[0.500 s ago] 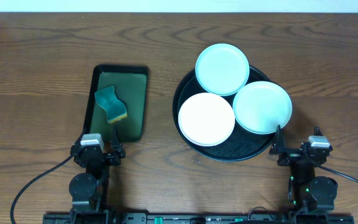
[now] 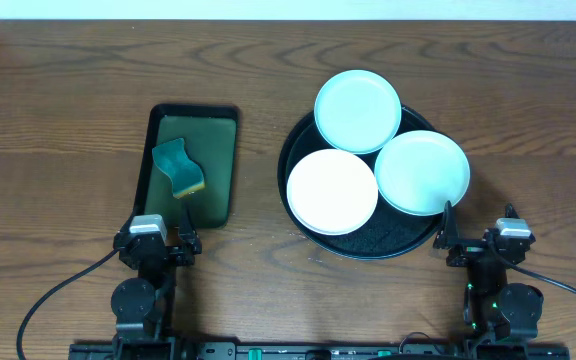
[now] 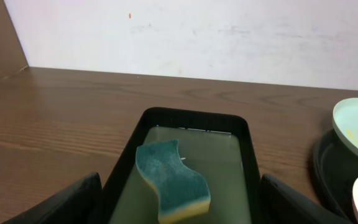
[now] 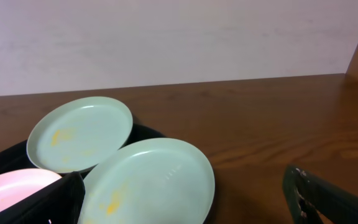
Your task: Clean dirty plates on tray and stack at the side
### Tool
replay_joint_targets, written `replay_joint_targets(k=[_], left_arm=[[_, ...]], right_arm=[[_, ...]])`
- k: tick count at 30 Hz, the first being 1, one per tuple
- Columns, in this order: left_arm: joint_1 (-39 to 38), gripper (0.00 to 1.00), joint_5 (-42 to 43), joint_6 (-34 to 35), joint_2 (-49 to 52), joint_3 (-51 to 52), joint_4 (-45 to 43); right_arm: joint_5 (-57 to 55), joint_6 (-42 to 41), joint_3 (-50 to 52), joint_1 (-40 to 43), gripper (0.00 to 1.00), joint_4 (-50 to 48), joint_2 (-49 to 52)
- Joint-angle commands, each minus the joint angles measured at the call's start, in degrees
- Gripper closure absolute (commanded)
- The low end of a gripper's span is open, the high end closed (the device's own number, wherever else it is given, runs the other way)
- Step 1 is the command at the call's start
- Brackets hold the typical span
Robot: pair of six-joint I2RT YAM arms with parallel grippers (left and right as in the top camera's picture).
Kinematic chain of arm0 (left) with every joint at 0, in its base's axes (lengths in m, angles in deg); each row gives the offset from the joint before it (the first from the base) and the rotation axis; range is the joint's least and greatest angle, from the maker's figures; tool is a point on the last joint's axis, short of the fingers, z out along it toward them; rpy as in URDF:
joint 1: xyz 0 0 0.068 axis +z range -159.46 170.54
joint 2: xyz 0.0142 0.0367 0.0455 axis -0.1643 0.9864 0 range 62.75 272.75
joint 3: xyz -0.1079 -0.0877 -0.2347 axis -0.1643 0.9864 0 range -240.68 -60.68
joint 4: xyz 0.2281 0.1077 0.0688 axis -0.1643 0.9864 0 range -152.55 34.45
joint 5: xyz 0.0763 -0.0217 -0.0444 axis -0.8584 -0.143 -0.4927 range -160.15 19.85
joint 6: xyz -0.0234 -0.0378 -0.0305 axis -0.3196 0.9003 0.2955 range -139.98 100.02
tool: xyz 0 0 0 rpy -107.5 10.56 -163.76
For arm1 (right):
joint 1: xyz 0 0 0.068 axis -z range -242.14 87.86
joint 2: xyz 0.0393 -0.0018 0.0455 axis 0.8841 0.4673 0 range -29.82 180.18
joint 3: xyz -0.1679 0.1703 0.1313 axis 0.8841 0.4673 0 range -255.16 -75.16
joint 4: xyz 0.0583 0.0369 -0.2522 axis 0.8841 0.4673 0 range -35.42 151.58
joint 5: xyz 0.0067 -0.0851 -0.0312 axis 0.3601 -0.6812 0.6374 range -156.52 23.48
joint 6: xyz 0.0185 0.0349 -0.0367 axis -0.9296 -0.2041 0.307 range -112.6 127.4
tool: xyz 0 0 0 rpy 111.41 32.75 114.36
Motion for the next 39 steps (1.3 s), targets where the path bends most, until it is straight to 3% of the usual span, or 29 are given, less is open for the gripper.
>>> replay_joint_targets(k=[1,27,32,35,39], left_arm=[[0.07,0.20,-1.16,-0.98,-0.35,1.75,1.07],[0.07,0.20,-0.98,-0.81,-0.35,1.75,1.01],[0.07,0.20,10.73,13.16,-0.35,1.73,-0.13],[0.07,0.20,13.46,17.64,-0.35,1.73,-0.90],[0.07,0.20,17.07,25.86,-0.35,1.73,-9.51]], right_arm=[[-0.74,0.70,0.09,0.52,0.01,0.22,-0.31],[-0.74,0.70,0.09,0.52,0.01,0.22,-0.31],[-0.74,0.70,0.09,0.52,0.01,0.22,-0.31],[-0.74,0.70,0.09,0.52,0.01,0.22,-0.31],[-0.72,0.70,0.09,0.52,0.01,0.22,-0.31]])
